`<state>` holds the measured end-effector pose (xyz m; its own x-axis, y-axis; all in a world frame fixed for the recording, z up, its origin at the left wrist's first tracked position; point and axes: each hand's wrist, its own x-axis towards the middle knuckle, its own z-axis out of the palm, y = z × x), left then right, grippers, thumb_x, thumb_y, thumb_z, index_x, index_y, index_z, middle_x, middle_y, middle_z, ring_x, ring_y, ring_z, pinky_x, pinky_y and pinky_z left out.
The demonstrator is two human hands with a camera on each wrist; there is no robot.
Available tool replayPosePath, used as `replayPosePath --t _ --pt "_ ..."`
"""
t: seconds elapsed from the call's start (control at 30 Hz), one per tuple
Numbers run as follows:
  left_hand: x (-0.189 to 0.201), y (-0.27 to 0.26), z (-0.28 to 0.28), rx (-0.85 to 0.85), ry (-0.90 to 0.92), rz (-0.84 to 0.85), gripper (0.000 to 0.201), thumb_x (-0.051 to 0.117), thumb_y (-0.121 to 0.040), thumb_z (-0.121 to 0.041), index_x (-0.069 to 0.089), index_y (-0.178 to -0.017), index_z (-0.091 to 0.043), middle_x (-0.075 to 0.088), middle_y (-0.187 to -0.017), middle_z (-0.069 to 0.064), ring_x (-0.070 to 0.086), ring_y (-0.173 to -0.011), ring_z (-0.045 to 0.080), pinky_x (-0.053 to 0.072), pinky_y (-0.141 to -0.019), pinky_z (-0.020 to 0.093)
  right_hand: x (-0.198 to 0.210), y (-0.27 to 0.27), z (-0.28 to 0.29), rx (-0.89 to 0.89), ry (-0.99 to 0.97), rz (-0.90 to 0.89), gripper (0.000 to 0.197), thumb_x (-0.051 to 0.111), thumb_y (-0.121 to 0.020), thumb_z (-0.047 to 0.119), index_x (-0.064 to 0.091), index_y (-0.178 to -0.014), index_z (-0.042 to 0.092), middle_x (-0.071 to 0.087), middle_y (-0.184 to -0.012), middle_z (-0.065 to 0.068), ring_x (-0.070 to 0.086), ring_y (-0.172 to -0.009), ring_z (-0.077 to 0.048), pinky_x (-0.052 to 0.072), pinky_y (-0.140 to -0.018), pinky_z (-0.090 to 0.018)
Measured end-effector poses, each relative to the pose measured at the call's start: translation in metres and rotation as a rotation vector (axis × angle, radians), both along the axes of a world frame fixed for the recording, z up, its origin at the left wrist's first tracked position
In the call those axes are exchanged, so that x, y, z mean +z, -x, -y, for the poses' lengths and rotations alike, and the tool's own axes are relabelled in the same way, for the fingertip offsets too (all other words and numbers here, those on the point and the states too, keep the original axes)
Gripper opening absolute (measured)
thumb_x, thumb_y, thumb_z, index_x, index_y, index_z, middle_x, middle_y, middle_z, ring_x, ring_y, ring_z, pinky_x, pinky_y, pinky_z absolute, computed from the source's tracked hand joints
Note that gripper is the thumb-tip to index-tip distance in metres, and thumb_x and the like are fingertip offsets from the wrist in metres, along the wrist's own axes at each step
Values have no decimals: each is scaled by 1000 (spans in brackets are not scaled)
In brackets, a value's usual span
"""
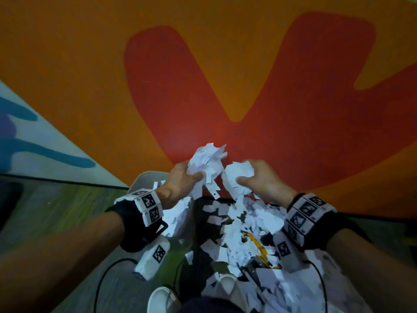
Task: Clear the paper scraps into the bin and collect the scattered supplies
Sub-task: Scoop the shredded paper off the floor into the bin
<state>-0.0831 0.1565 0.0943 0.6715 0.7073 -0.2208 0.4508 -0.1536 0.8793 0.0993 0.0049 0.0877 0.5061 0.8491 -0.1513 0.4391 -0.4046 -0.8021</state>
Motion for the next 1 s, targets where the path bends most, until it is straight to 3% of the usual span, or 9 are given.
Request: replayPosePath --t 0.07,0.2,0.33,0.47,0.53,0.7,0.87,0.93,1.0 --pt "5 26 -20 33 -90 -94 38 64 -95 -33 62 -122 -6 66 -119 9 64 -108 30 55 -86 47 2 21 -27 21 -6 -13 27 67 -89 17 62 -114 11 66 -82 -2 53 -43 -4 41 -43 -22" --pt "-2 75 -57 125 -172 -209 33 66 -90 -39 67 -102 -8 71 -89 2 66 -69 16 50 -50 27 2 67 -72 93 -38 -15 18 69 -84 16 65 -101 12 70 -88 -13 60 -61 -16 53 -57 -40" --pt "-18 106 -74 176 -197 -287 30 67 -90 -30 65 -107 -6 72 -95 5 67 -72 17 51 -50 23 -8 104 -106 157 -20 -17 18 69 -83 13 66 -101 16 71 -89 -2 65 -72 -15 55 -69 -31" --pt "-37 119 -77 90 -100 -336 26 65 -90 -11 60 -115 -6 69 -99 6 59 -60 9 41 -43 15 -25 127 -128 216 39 -96 24 73 -83 22 67 -105 13 73 -97 -5 71 -84 -20 59 -77 -38" --pt "-40 122 -80 13 -115 -414 32 69 -90 -16 56 -118 -8 66 -107 7 61 -73 11 42 -50 12 -32 132 -134 270 92 -105 38 75 -82 33 63 -115 19 72 -101 0 70 -89 -19 59 -81 -40" --pt "-39 130 -90 -98 -196 -442 69 74 -87 -26 43 -147 -13 48 -149 6 50 -131 23 42 -103 29 -36 124 -140 290 133 -46 40 74 -85 30 61 -122 20 70 -113 0 68 -99 -17 56 -89 -40" --pt "-35 134 -88 -236 -308 -378 65 72 -90 -25 44 -149 -21 43 -154 1 43 -137 18 34 -107 23 -38 111 -129 251 66 91 54 65 -92 34 49 -141 17 67 -115 -1 64 -102 -18 55 -86 -37" --pt "-42 135 -84 -325 -300 -403 67 73 -89 -28 43 -149 -21 35 -156 -4 37 -139 16 31 -105 22 -39 111 -125 360 94 173 42 60 -95 27 56 -135 15 68 -105 -3 66 -81 -19 54 -69 -31" --pt "-53 134 -80 -379 -231 -433 65 75 -88 -31 48 -146 -19 35 -153 -9 37 -137 14 34 -109 28 -43 116 -125 540 149 263 25 55 -94 19 67 -116 13 69 -108 -8 65 -82 -21 51 -71 -32"
